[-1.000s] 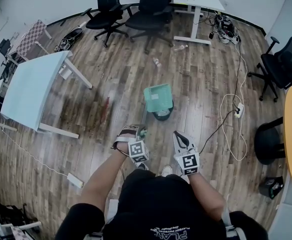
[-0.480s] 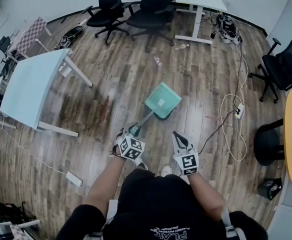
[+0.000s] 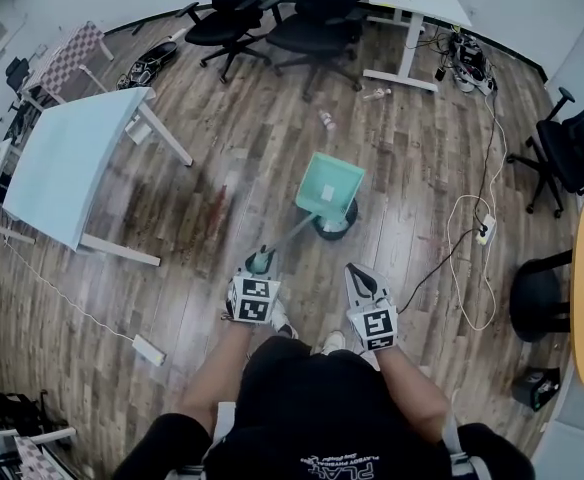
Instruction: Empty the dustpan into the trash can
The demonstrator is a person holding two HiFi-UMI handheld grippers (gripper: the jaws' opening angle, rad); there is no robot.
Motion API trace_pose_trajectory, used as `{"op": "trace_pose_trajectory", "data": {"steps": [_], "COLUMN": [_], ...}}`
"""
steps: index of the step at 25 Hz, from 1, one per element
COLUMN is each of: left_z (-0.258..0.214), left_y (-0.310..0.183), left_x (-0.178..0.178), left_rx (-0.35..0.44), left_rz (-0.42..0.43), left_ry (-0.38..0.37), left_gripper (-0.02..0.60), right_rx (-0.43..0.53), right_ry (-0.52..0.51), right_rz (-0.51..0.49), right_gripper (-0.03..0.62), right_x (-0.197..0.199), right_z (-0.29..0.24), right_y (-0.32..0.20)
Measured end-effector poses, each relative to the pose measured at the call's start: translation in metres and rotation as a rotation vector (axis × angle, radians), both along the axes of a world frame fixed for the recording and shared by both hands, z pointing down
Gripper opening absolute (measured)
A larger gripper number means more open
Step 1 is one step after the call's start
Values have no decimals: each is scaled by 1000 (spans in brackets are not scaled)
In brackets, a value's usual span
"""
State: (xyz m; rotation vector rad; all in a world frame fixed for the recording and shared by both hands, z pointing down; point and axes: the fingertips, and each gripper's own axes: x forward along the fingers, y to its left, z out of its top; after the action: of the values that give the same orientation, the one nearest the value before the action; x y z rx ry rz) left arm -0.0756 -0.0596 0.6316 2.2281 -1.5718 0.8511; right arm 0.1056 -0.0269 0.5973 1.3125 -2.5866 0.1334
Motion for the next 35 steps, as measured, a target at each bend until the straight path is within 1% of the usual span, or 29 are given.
{"op": "trace_pose_trajectory", "data": {"steps": [3,9,11,14,18,23,27,30,35], "left_z": [-9,-6,-1,8,30,69,99,123,163], "left_y": [-7,-26,-34,-43,-58,-76,-96,-105,-121], "left_x": [-20,-66,-84,-110,-135,-156,-181,-186,-190], "left_rx": [23,34,19,-31,-89,-187,-255,-302,-364], "left_rz": [-75,-163,-193,-231,-244,-246,-249,-236,-199], "left_ry": [35,41,46,31,7,1,14,24,15], "left_gripper": [98,98,97,97,97,97,98,97,97], "right_rx": [-4,-10,-10,-12,-22,-42,-65,-102,-147], "right_ry": [5,17,23,36,48,55,75,89,75], "right_rz": [-15,-39,-43,-45,-38,-34,-40,-27,21], "right_gripper": [23,23,23,23,23,23,23,23,23], "right_x": [-11,-41,-53,-70,-91,-116,-141,-152,-177], "right_z": [2,2,1,1,5,11,19,28,46], "right_y": [-7,-27,-36,-51,-71,-93,-109,-118,-138]}}
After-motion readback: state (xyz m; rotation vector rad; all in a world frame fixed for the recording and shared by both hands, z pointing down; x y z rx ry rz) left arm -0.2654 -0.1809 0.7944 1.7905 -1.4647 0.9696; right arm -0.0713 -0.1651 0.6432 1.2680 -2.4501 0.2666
